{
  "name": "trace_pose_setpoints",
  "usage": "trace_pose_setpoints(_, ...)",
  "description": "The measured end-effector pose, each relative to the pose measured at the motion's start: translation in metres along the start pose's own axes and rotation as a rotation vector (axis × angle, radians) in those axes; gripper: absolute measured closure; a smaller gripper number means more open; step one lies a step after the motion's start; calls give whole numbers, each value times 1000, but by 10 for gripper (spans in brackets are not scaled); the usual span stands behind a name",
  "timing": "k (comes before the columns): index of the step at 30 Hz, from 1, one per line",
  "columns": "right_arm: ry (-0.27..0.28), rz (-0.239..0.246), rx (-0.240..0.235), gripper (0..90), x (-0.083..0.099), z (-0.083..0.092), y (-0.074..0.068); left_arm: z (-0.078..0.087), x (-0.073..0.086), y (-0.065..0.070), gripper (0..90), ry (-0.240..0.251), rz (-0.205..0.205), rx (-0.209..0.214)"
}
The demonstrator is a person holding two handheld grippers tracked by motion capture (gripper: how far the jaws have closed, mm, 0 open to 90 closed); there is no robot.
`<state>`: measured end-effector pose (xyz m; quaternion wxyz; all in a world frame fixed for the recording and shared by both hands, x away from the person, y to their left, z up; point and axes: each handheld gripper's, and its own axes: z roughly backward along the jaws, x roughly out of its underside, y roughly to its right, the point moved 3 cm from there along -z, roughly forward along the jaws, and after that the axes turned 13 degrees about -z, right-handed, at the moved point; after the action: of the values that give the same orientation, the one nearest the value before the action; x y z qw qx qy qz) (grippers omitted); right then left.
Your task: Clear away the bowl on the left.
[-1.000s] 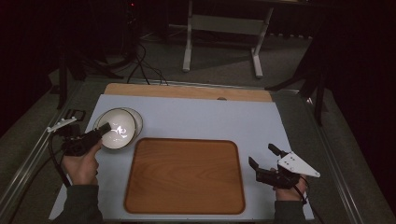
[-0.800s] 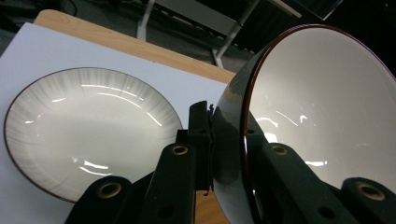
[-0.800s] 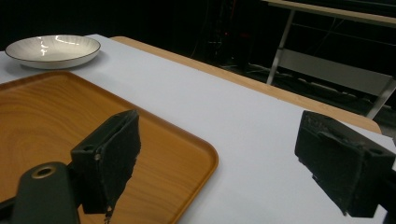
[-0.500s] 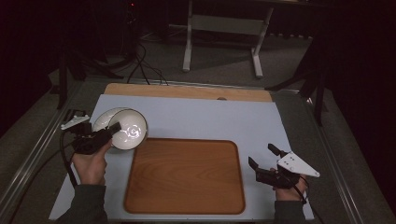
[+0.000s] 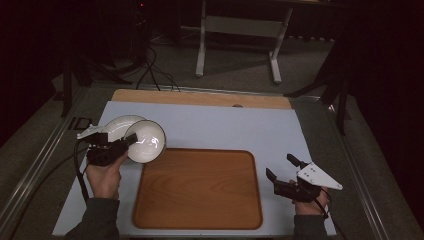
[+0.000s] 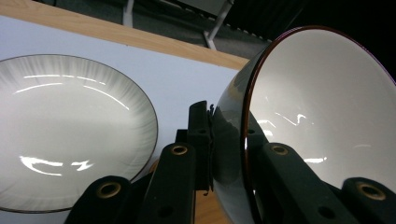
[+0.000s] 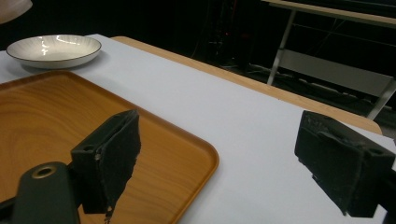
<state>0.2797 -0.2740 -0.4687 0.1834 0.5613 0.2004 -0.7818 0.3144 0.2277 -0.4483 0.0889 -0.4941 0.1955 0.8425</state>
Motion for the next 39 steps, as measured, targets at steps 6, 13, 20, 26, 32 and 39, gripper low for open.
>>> trace_pose_setpoints(6,-2,2,0,139,0,0,0,-5,2,6,818,-18,-13,15)
trace_pose_setpoints(13,-2,3,-2,140,0,0,0,-12,4,15,818,-36,-31,31)
trace_pose_setpoints(20,-3,4,-2,140,0,0,-1,-21,9,25,818,-60,-47,51)
trace_pose_setpoints(26,-2,6,-3,140,0,0,-1,-27,12,33,818,-81,-62,65)
trace_pose_setpoints(32,-3,7,-4,140,0,0,-1,-32,15,39,817,-98,-68,77)
trace_pose_setpoints(39,-3,8,-4,140,0,0,-1,-37,18,47,818,-116,-85,92)
